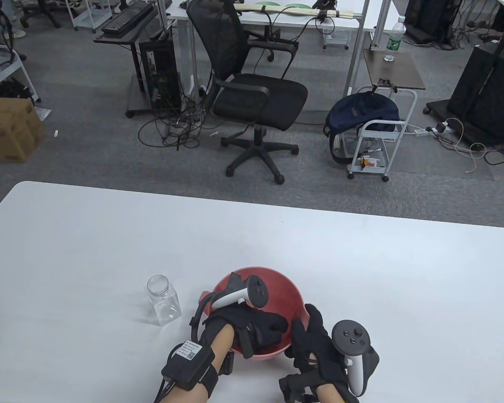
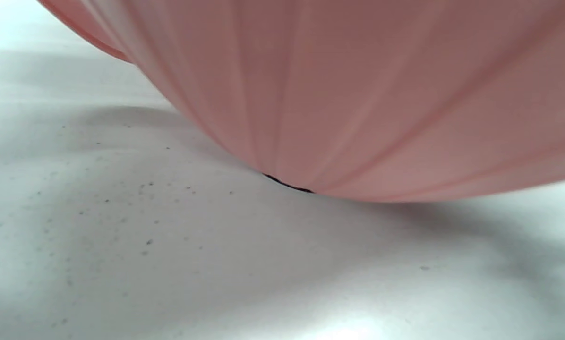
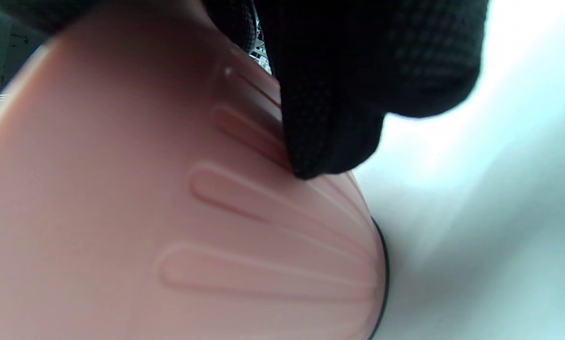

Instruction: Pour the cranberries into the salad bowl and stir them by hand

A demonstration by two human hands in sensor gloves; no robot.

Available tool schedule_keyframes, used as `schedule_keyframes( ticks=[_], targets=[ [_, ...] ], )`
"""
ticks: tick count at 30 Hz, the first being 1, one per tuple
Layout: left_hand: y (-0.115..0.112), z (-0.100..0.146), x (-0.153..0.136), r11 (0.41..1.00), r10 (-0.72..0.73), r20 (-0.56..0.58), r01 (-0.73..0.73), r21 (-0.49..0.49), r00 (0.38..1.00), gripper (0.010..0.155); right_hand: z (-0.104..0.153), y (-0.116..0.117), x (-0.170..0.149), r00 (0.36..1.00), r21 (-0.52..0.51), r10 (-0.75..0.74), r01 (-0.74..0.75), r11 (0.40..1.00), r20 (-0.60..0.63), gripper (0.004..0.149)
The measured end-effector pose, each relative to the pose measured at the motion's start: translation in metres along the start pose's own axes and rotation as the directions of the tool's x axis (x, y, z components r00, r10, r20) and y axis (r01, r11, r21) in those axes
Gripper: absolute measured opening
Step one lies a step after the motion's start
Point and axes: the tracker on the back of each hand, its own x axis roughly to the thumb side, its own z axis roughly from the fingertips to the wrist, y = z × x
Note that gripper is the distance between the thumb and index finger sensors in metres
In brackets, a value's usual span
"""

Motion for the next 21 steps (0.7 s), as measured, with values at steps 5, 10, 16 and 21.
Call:
schedule_keyframes(
  ticks=[5,10,16,21],
  targets=[
    [0.0001,0.0001,-0.0005,1.000,0.003,0.004,-0.003,0.003,1.000,0.061,-0.0001,-0.0001,-0.0001,1.000,0.001,-0.001,0.001,1.000,0.001,0.065],
    [0.0002,0.0005,-0.0007,1.000,0.004,0.005,-0.004,0.006,1.000,0.061,-0.0002,-0.0001,-0.0002,1.000,0.002,-0.002,0.002,1.000,0.001,0.065],
    [0.0009,-0.0001,-0.0008,0.999,0.019,0.025,-0.019,0.025,1.000,0.065,-0.0004,-0.0005,-0.0007,1.000,0.004,-0.007,0.007,1.000,-0.005,0.065],
    [0.0008,-0.0008,-0.0014,0.999,0.027,0.036,-0.028,0.036,0.999,0.063,-0.0004,-0.0006,-0.0009,1.000,0.003,-0.008,0.008,1.000,-0.004,0.065]
  ],
)
